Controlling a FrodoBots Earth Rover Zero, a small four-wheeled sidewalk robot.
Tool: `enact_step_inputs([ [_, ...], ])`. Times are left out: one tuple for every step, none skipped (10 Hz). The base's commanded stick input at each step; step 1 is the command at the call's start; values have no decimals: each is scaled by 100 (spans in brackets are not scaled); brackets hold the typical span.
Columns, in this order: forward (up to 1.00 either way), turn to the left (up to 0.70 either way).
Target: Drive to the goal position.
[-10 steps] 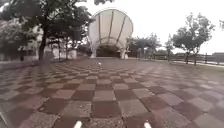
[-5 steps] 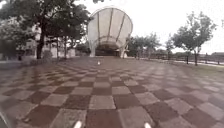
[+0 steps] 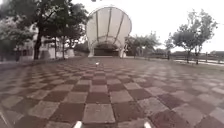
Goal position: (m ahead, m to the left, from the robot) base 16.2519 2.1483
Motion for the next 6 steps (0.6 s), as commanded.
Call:
enact_step_inputs([
  [50, 0],
  [50, 0],
  [50, 0],
  [50, 0],
  [50, 0],
  [50, 0],
])
